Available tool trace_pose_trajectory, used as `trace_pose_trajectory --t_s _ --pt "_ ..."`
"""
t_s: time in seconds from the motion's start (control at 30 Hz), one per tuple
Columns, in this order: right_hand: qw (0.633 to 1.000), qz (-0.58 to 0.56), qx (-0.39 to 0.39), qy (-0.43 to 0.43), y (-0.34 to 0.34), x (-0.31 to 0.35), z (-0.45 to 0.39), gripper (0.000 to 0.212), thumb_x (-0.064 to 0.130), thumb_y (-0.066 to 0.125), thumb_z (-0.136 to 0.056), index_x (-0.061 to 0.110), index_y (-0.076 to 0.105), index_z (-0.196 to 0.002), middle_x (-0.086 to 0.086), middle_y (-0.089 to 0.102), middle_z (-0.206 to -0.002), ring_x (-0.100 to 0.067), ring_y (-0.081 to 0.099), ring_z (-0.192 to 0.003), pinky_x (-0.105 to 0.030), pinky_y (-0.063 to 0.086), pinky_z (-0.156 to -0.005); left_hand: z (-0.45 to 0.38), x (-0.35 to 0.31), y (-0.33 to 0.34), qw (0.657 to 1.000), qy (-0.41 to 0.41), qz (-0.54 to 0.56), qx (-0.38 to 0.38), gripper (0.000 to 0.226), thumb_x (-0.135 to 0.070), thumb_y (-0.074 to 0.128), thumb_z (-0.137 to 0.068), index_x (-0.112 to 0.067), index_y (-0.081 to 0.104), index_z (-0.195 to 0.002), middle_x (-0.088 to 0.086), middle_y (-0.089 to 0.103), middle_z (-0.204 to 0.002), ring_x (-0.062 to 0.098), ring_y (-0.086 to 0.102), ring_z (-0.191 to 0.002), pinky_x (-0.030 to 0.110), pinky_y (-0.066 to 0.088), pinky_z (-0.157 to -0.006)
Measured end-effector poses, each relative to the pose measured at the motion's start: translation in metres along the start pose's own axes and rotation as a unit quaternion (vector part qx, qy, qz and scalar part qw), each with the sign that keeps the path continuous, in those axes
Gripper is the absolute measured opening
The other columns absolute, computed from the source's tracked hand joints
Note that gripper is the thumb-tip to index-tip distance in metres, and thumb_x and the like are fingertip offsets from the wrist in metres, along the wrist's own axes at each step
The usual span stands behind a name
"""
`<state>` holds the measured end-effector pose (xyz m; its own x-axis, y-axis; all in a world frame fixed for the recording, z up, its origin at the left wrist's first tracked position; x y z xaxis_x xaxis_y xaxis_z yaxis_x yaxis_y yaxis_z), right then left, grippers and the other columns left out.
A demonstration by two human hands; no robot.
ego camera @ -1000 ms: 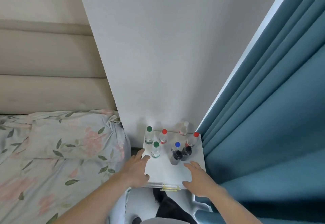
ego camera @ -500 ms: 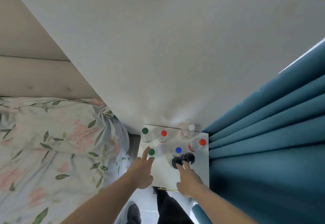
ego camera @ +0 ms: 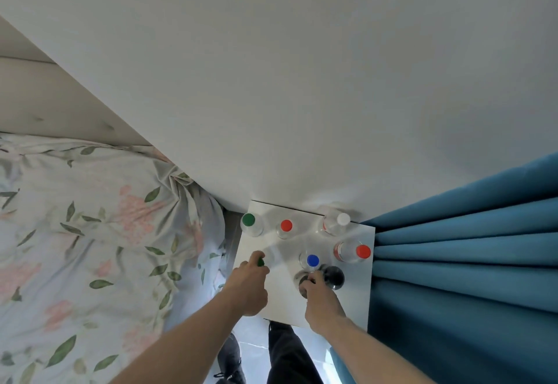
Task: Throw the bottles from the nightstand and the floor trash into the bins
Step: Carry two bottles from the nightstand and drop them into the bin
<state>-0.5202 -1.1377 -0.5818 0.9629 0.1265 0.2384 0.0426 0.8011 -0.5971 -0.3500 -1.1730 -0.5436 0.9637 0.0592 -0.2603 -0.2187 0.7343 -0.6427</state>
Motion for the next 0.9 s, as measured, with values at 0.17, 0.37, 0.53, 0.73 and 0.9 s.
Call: trace_pose_trajectory --t_s 0.17,0.37,0.53,0.73,0.9 --pt "0.995 -0.087 -0.046 0.007 -0.025 0.0 0.022 0.036 -0.003 0.061 -0.089 0.026 0.062 -0.11 0.009 0.041 -0.128 -0.015 0.06 -0.092 -0.023 0.054 -0.086 0.03 0.001 -0.019 0.996 -0.005 0.065 -0.057 0.05 -0.007 0.052 -0.087 -0.023 0.063 -0.133 -0.006 0.033 -0.149 0.025 0.054 -0.116 0.037 0.052 -0.096" --pt "0.984 -0.157 -0.073 -0.045 -0.069 0.019 0.07 0.022 0.018 0.071 -0.092 0.032 0.059 -0.104 0.015 0.047 -0.121 -0.013 0.059 -0.105 -0.022 0.047 -0.091 0.113 0.015 -0.042 0.984 -0.017 0.116 -0.136 0.045 -0.005 0.048 -0.091 -0.033 0.064 -0.123 -0.007 0.041 -0.139 0.02 0.06 -0.097 0.03 0.051 -0.081" --pt "0.983 -0.138 -0.052 -0.11 -0.11 0.06 0.102 0.026 0.032 0.073 -0.09 0.043 0.055 -0.107 0.019 0.051 -0.118 -0.008 0.059 -0.108 -0.028 0.05 -0.098 0.189 0.042 -0.053 0.961 -0.057 0.176 -0.204 0.045 -0.006 0.047 -0.098 -0.033 0.064 -0.13 -0.011 0.048 -0.13 0.014 0.06 -0.081 0.024 0.046 -0.066" --pt "0.971 -0.057 -0.034 -0.231 -0.124 0.156 0.133 0.019 0.039 0.071 -0.083 0.04 0.062 -0.099 0.02 0.052 -0.108 -0.007 0.061 -0.093 -0.024 0.051 -0.085 0.303 0.081 -0.043 0.888 -0.162 0.282 -0.326 0.038 -0.018 0.059 -0.099 -0.034 0.054 -0.133 -0.021 0.047 -0.124 0.003 0.059 -0.088 0.018 0.047 -0.077" --pt "0.939 -0.006 -0.013 -0.343 -0.097 0.247 0.177 0.017 0.041 0.072 -0.08 0.042 0.062 -0.095 0.021 0.053 -0.104 -0.006 0.063 -0.089 -0.026 0.055 -0.083 0.406 0.102 -0.003 0.799 -0.23 0.359 -0.425 0.03 -0.018 0.065 -0.095 -0.036 0.059 -0.119 -0.026 0.046 -0.114 -0.005 0.058 -0.091 0.011 0.045 -0.07"
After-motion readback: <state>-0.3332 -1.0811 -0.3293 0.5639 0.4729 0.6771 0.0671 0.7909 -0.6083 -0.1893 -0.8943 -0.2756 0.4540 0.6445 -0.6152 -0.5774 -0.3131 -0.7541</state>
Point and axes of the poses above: each hand's wrist, its own z-axis away from the middle knuckle, its own y-axis out of the palm, x = y × z, the point moved 8 cm from there along -z, towards the middle knuckle
